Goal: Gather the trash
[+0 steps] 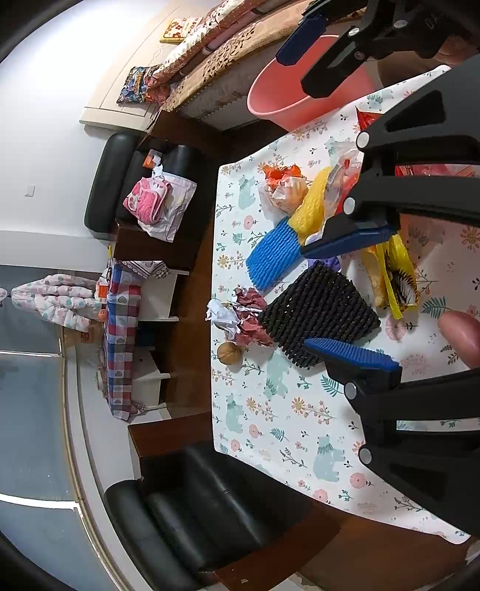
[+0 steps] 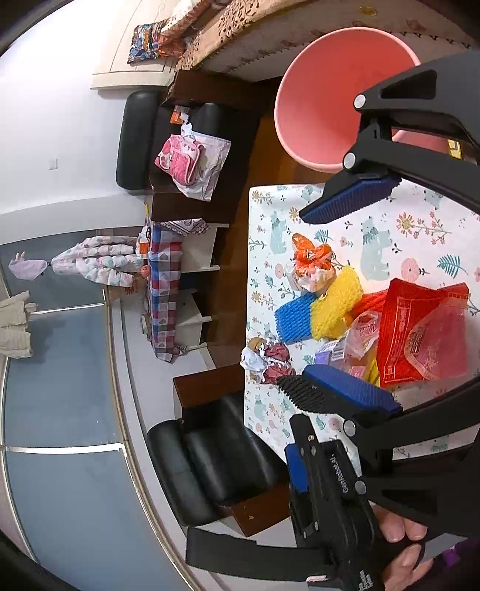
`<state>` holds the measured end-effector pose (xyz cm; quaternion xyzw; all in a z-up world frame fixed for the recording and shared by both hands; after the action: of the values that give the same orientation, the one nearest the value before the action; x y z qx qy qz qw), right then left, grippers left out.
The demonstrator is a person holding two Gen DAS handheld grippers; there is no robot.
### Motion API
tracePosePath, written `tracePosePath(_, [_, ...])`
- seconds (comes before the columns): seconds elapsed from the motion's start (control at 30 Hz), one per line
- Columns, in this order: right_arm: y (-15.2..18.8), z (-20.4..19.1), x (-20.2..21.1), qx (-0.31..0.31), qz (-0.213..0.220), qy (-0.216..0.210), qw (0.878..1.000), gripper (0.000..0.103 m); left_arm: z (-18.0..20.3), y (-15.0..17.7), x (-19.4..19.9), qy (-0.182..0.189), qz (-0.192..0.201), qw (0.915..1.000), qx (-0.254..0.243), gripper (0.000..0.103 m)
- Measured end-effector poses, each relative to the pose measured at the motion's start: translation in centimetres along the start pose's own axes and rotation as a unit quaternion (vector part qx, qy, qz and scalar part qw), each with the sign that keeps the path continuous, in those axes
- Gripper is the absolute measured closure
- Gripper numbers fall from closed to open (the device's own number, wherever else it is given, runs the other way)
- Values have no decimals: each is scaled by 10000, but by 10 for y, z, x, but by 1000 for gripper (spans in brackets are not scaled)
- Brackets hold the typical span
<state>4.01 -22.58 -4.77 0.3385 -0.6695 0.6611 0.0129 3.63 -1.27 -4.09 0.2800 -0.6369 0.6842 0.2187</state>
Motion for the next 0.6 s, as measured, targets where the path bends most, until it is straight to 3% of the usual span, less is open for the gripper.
tracePosePath(0.2, [3, -2, 0, -39, -119, 111, 9999, 24, 0, 0, 0, -18, 3, 10000, 16, 58])
tracePosePath(0.6, [-1, 7, 2, -254, 103, 363, 9990, 24, -3, -2, 1, -30, 10, 10000, 29, 58])
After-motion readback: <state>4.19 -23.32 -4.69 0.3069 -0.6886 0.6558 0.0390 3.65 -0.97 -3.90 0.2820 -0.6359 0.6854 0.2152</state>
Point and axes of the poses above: each gripper's, at about its wrist camera, not at the fingertips, and x roughly against the way its jaws point, z to its right, y to its underside, the point moved 8 cm from there along -x, roughly the way its jaws point, and after that the axes turned 2 degrees about -y, right-handed, at the moved point
